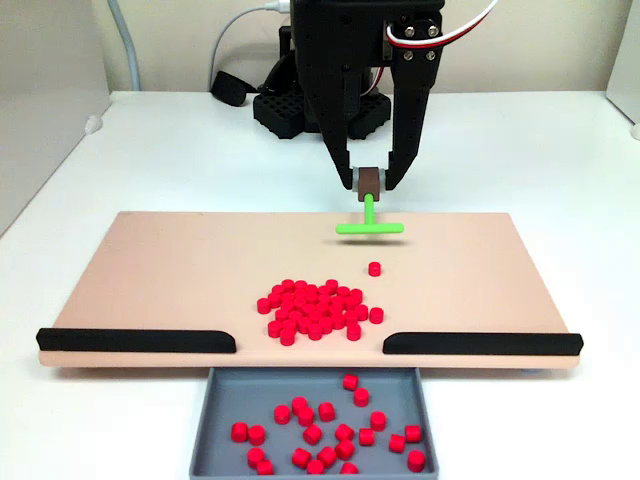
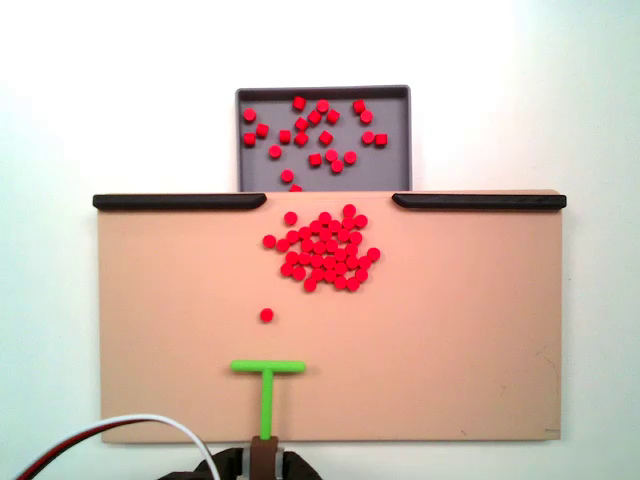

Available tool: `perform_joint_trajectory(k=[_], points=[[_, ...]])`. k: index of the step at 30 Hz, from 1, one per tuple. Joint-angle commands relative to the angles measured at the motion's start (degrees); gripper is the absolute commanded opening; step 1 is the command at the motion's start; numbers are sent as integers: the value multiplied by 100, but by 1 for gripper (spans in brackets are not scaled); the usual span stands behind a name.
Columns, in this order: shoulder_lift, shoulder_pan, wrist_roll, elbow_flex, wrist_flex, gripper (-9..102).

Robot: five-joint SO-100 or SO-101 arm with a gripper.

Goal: Gather the bottom side granules

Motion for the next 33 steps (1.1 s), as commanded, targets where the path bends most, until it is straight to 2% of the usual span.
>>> perform_joint_trajectory(k=[1,33], points=[[-53,-9,-97,-26,-70,0],[-422,79,-97,-141,-290,0]])
